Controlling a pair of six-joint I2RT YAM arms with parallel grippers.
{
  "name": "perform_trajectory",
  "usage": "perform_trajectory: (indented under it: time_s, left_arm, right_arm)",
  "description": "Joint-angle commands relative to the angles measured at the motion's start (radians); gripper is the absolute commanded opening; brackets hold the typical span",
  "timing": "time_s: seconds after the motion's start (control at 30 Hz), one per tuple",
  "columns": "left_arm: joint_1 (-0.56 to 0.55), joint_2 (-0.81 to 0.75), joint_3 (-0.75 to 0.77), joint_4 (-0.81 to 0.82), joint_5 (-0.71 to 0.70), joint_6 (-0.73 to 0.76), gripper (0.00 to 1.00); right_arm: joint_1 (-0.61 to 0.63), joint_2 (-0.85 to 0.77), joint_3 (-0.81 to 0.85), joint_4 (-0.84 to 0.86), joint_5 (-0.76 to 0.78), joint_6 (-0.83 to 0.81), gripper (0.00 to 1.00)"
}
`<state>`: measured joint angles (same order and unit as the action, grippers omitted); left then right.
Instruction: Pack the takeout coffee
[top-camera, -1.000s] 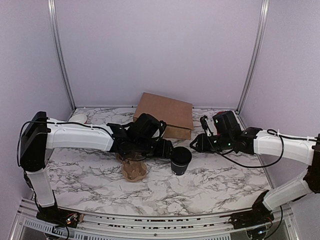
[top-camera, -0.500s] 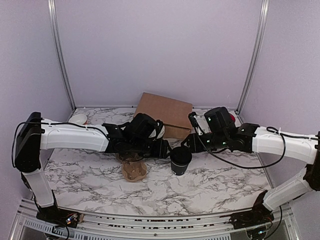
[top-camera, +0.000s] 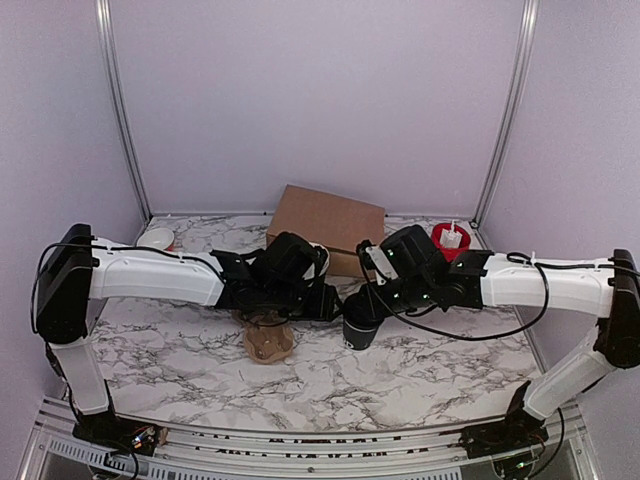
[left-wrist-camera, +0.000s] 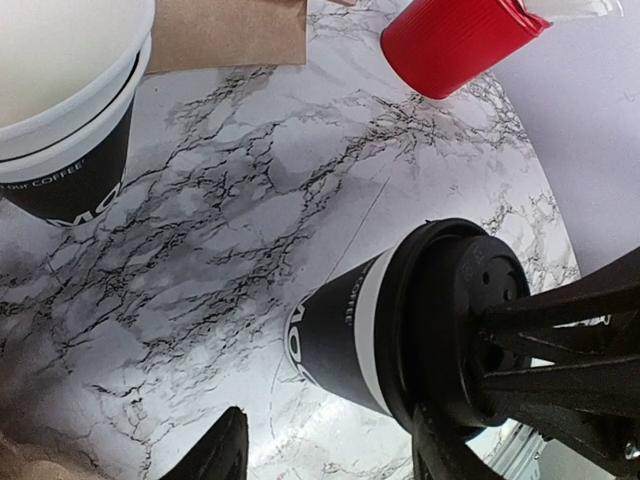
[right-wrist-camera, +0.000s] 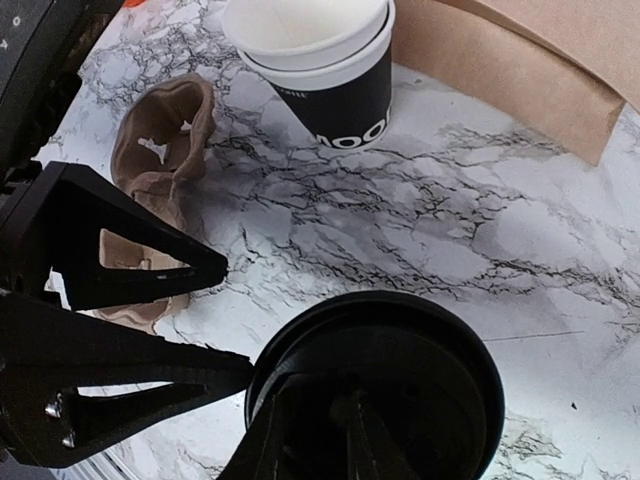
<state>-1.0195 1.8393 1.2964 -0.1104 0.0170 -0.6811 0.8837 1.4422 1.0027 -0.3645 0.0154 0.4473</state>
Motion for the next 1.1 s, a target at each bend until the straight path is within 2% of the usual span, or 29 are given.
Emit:
perform_trajectory:
  time_s: [0.0,1.07]
  left_arm:
    - [-0.002,0.027,0.014,-0.007,-0.009,-0.001,0.57]
    - [-0.002,-0.023,0.039,-0.002,0.004,-0.01,0.56]
  right_arm:
    - [0.013,0.019,0.01,-0.028,0.046,-0.003,0.22]
    - [0.025,0.039,-0.004,-0.022,0.035,0.014,0.2]
